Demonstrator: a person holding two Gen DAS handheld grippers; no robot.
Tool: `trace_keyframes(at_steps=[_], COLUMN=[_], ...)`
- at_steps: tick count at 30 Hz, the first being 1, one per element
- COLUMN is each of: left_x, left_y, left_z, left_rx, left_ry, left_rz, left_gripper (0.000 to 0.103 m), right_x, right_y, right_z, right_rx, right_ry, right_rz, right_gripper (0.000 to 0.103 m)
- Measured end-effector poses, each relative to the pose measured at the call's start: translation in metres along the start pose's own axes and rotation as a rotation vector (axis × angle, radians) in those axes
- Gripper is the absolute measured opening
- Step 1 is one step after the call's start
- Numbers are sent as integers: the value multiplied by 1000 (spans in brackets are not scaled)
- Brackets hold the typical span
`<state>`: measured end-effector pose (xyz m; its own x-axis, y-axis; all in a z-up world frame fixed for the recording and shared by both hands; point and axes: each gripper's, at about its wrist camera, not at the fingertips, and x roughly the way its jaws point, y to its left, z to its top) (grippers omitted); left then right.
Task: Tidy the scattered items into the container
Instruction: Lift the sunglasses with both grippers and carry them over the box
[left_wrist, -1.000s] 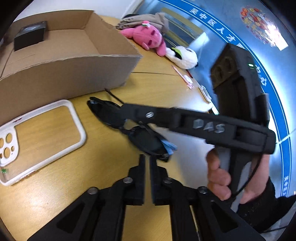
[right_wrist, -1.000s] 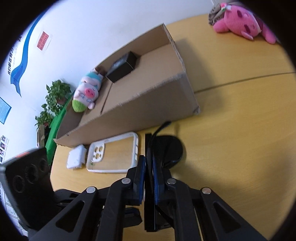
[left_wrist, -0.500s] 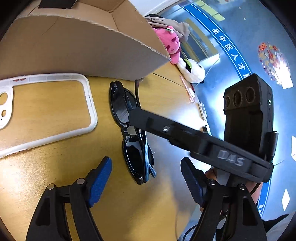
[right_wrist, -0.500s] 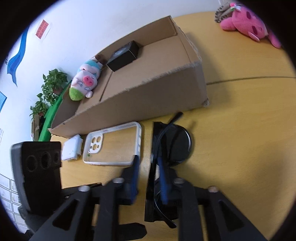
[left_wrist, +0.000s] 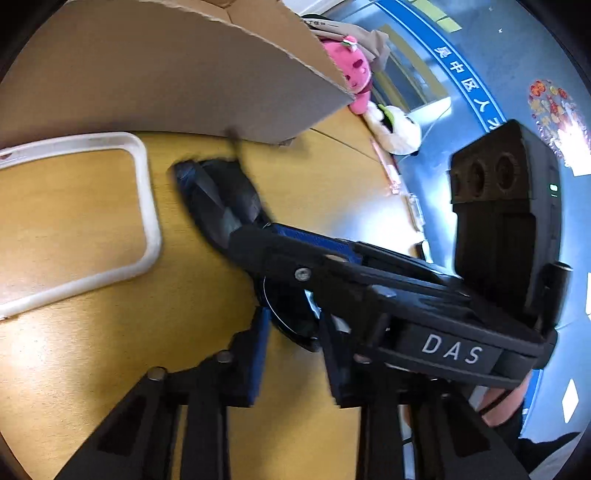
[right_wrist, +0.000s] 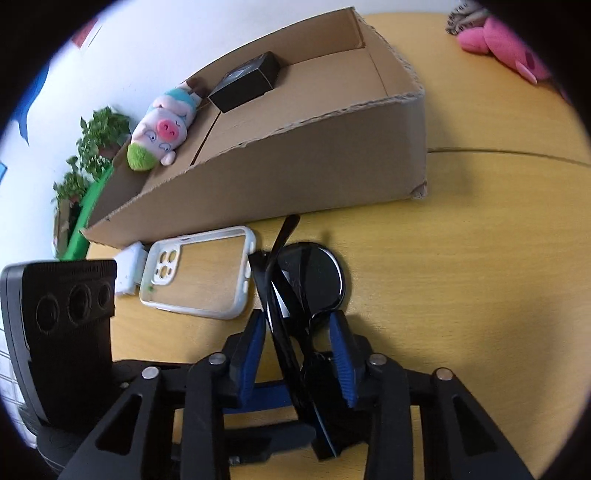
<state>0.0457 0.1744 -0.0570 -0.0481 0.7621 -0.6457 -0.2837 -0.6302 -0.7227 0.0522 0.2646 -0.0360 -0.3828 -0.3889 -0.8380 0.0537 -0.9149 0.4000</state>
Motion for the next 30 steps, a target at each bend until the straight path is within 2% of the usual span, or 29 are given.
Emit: trace_keyframes(at_steps=[1,2,3,17,30], left_x=[-1,-2,-4,-24,-52], left_y=[1,1,1,-17,-32], left_z=[0,1,0,5,-1], left_rx=[-7,-9,-6,76,153], left_ry=[-5,-9,-13,-92,-135], left_rz=[-14,-16,-8,16,-12], left_gripper=[7,6,5,4,4], right_x=[-2,-3,-6,-35,-58], right_y=[0,0,1,8,19], right_z=[0,0,1,8,5], right_rx=[3,4,2,4,0], right_ry=[-6,-14,-25,-128,-193], right_rz=[13,22,7,39,65], right_gripper=[21,9,8,7,7])
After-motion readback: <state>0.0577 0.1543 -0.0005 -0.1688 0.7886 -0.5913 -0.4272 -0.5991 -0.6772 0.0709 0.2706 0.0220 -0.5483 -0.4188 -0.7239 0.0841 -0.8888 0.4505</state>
